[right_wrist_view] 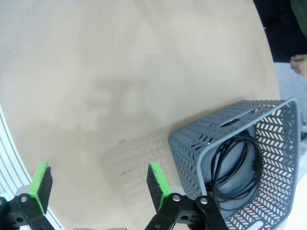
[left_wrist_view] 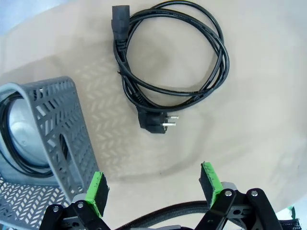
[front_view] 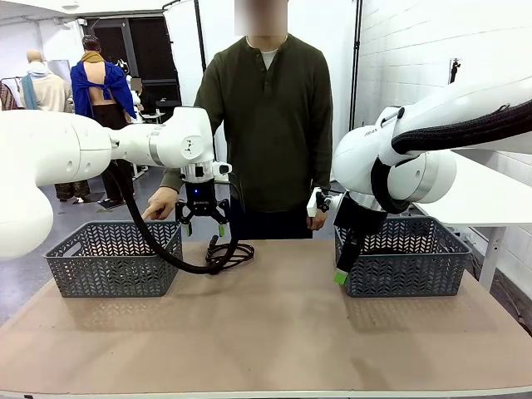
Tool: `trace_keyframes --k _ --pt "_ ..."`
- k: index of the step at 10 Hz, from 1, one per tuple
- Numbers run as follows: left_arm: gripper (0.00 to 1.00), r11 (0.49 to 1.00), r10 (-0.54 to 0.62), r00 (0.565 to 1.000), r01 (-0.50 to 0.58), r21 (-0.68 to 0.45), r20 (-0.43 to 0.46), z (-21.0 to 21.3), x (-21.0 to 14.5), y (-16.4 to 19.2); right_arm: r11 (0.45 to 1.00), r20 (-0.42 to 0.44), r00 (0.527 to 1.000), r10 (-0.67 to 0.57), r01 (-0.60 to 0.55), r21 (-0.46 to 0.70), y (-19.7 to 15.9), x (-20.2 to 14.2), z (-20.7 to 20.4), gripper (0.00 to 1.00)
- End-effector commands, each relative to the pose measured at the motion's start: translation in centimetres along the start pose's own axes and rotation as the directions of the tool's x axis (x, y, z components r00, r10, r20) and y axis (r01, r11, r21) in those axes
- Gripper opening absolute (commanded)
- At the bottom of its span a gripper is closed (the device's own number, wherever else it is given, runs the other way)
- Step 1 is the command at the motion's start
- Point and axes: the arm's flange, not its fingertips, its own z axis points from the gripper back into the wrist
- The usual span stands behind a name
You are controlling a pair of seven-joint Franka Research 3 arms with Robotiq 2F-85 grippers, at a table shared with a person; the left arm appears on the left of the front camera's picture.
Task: Organize the cables according to human instructions.
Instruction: Pick up a bundle of cables and place it in the basket indicated by the human.
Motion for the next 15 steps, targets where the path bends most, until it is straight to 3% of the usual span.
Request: trace_keyframes --k 1,8,15 --pt "1.00 0.998 0.055 0.998 -0.054 -0.011 0.036 -1.6 -0.6 -0.1 1.000 -0.005 1.000 0.006 -0.006 0.005 0.0 0.0 0.0 1.00" --pt "1.00 0.994 0.108 0.985 -0.107 -0.014 0.134 -5.5 1.0 0.7 1.000 -0.005 1.000 0.006 -0.006 0.005 0.0 0.0 0.0 1.00" --pt "1.00 0.992 0.123 0.984 -0.122 -0.016 0.126 -8.0 2.6 0.5 1.000 -0.005 1.000 0.006 -0.006 0.005 0.0 0.0 0.0 1.00"
